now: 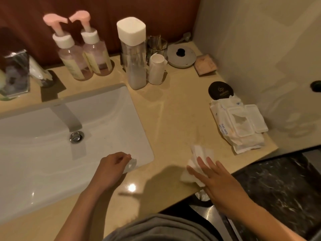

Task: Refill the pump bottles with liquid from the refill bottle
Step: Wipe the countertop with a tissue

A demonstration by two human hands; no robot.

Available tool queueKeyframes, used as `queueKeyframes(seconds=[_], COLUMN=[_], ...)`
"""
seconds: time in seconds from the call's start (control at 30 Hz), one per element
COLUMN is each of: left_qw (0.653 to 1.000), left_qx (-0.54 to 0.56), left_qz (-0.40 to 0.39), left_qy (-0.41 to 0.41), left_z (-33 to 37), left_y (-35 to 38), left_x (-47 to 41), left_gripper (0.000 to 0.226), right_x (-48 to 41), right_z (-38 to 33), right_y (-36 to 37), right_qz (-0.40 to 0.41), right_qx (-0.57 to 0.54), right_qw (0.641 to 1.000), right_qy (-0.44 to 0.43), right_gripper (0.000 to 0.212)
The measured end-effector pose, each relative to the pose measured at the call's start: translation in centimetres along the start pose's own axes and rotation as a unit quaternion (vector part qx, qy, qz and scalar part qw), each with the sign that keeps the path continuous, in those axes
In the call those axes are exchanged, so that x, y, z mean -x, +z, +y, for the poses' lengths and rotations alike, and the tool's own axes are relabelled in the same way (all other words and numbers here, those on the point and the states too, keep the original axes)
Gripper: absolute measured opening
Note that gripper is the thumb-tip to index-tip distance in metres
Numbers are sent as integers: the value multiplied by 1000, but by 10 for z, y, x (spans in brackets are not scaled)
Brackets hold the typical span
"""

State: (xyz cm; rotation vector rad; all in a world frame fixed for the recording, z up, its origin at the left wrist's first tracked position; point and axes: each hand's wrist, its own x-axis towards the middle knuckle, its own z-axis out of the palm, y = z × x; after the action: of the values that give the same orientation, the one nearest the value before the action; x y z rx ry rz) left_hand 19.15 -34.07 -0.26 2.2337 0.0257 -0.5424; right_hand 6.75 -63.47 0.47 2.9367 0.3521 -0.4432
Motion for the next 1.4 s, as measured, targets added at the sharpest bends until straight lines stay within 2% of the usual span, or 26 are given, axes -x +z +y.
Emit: queueKeyframes(seconds=[0.1, 0.23, 0.33, 0.43, 0.53, 0.67, 0.8, 1.03, 1.07, 1.17, 1.2, 1.3, 1.37, 1.4], left_qw=[1000, 1000, 1000, 1000, 999, 999, 999, 999, 999, 999, 999, 999, 999, 999], left_qx=[6, -3, -5, 11, 3, -6, -6, -24, -24, -33, -36, -37, -37, -38], left_qz=[-4, 6, 5, 7, 3, 9, 11, -9, -10, -23, -26, -30, -29, -29], left_qy=[-6, -9, -18, -24, -32, -41, -53, -43, -40, -26, -22, -15, -12, -9], left_z=[-1, -4, -4, -5, -7, -14, -25, -27, -27, -24, -24, -24, -25, -26], left_y=[0, -4, -7, -13, -15, -15, -13, -5, -5, -1, -1, -1, -3, -4], left_x=[1, 0, 0, 2, 6, 13, 16, 2, 0, -5, -6, -4, -4, -3], left_gripper=[24, 25, 23, 21, 20, 20, 20, 20, 20, 20, 20, 20, 19, 19], right_x=[12, -31, -89, -152, -205, -231, -204, -82, -67, -18, -5, 12, 2, -6], right_z=[12, 18, 30, 50, 75, 78, 51, 7, 3, 0, 1, 0, 0, 1], right_y=[-10, -39, -44, -48, -57, -59, -47, -27, -23, -3, 0, -3, -9, -14], right_qz=[-39, -59, -35, 1, -2, -17, 23, 63, 48, -15, -29, -58, -23, -37], right_qx=[1, -51, -43, -41, -36, -50, -38, -55, -58, -57, -63, -75, -90, -87], right_qw=[999, 997, 998, 997, 994, 987, 990, 991, 991, 993, 992, 989, 992, 991], right_qy=[-2, -10, 33, 61, 103, 149, 135, 109, 106, 99, 107, 112, 89, 92], right_gripper=[72, 74, 54, 53, 54, 54, 55, 63, 70, 117, 123, 113, 99, 95])
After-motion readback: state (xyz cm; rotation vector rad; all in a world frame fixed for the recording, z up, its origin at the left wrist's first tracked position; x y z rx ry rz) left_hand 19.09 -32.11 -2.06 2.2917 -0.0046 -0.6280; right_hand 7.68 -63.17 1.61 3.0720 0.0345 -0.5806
